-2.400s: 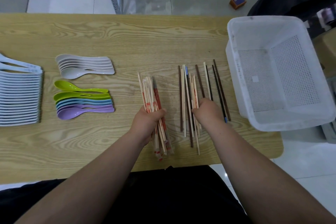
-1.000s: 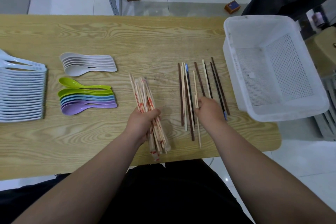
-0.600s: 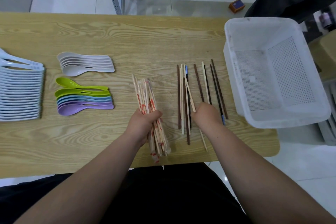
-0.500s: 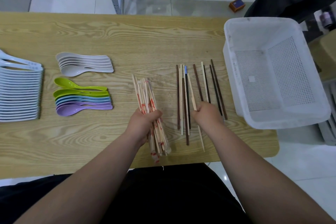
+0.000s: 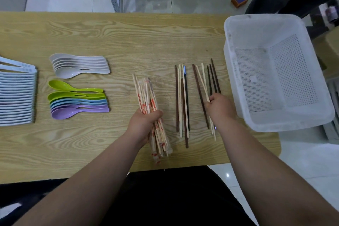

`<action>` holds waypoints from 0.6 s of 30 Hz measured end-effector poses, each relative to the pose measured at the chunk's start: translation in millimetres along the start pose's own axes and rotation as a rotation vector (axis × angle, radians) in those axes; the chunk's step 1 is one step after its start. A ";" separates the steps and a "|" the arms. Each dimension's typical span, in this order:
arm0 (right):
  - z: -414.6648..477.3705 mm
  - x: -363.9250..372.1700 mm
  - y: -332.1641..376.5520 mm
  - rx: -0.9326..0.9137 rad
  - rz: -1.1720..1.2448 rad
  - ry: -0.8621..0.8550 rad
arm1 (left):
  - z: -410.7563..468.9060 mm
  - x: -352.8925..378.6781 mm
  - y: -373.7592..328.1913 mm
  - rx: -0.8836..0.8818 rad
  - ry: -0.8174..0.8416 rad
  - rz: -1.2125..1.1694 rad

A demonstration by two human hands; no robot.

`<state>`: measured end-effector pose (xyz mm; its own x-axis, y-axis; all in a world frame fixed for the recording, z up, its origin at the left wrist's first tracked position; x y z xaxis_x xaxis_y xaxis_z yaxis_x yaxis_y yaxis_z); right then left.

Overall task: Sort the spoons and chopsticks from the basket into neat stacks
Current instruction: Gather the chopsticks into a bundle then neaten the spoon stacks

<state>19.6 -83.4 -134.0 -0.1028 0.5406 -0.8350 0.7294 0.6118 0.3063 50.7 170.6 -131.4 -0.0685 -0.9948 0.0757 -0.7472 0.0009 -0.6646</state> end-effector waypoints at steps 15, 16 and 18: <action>-85.2 18.2 69.0 -0.258 0.419 0.332 | -3.5 1.5 -12.2 0.029 0.090 -0.079; -88.4 26.7 72.8 -0.247 0.470 0.335 | -4.0 1.3 -13.5 0.036 0.099 -0.091; -92.1 36.7 77.9 -0.214 0.595 0.327 | -4.8 -1.6 -15.6 0.039 0.130 -0.131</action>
<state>10.3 37.2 -98.7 0.0498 0.9432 -0.3285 0.5795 0.2406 0.7787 59.3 172.7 -117.6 -0.0588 -0.9647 0.2568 -0.7293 -0.1342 -0.6709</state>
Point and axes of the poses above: each hand's wrist, its own z-axis towards the middle knuckle, its own x-axis out of the palm, y = z × x, the point moved 1 cm from there along z, towards the middle knuckle, and after that the axes turned 1 degree about -z, right-handed, at the moved point
